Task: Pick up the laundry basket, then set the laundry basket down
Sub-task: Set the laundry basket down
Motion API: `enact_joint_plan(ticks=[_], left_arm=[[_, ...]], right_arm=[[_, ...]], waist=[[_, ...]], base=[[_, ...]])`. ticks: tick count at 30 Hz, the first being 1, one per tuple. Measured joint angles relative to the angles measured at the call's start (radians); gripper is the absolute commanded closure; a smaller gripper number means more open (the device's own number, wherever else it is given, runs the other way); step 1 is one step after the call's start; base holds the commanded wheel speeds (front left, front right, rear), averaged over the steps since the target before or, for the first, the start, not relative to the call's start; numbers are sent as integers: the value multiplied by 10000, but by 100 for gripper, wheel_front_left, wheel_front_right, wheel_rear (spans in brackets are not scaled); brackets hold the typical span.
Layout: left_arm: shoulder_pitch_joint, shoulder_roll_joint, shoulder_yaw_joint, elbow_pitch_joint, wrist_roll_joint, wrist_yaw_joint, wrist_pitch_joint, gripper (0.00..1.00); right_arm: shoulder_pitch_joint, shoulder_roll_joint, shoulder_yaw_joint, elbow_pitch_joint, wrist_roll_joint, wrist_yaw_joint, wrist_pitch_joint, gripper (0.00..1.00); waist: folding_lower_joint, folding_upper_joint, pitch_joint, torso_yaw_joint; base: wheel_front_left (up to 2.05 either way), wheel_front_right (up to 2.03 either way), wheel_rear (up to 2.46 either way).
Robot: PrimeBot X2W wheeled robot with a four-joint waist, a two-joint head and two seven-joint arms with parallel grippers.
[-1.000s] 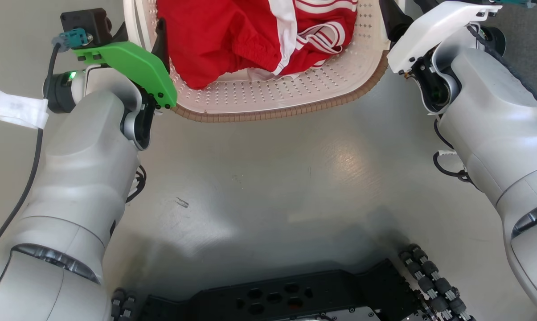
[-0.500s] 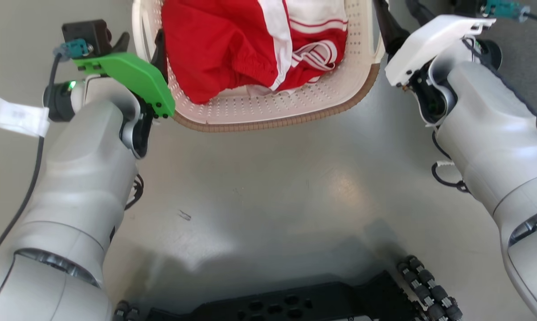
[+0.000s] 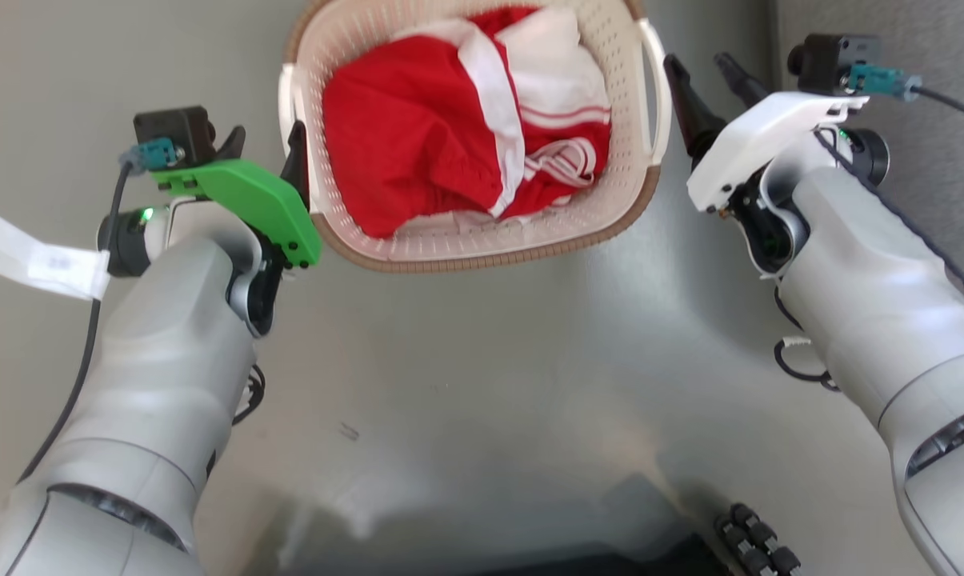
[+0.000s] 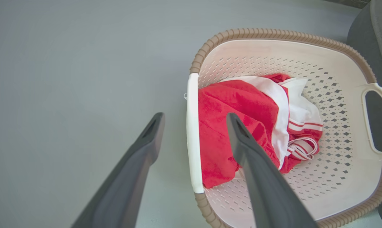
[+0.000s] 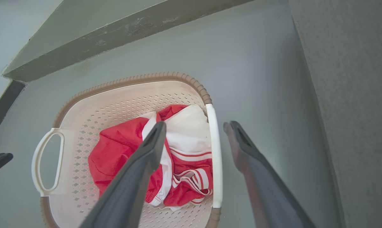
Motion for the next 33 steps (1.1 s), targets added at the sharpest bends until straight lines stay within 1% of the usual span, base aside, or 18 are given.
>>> enact_joint_plan(ticks=[8, 14, 22, 33], left_arm=[[596, 0, 40, -36, -67, -86, -19, 0], [866, 0, 387, -349, -61, -88, -19, 0], [1631, 6, 740, -763, -27, -88, -19, 0], [2456, 353, 1267, -1687, 497, -63, -21, 0]], right_arm=[[551, -17, 2, -238, -288, 0, 0, 0], [1038, -48, -278, -708, -562, 0, 0, 0], [1895, -383, -729, -1154, -802, -2, 0, 0], [2768, -430, -1400, -2320, -1413, -42, 0, 0]], waist=[[0, 0, -1003, 14], [0, 0, -1911, -23], [-1, 0, -2937, -30], [-1, 0, -4160, -1]], base=[[0, 0, 0], [0, 0, 0], [0, 0, 0], [0, 0, 0]])
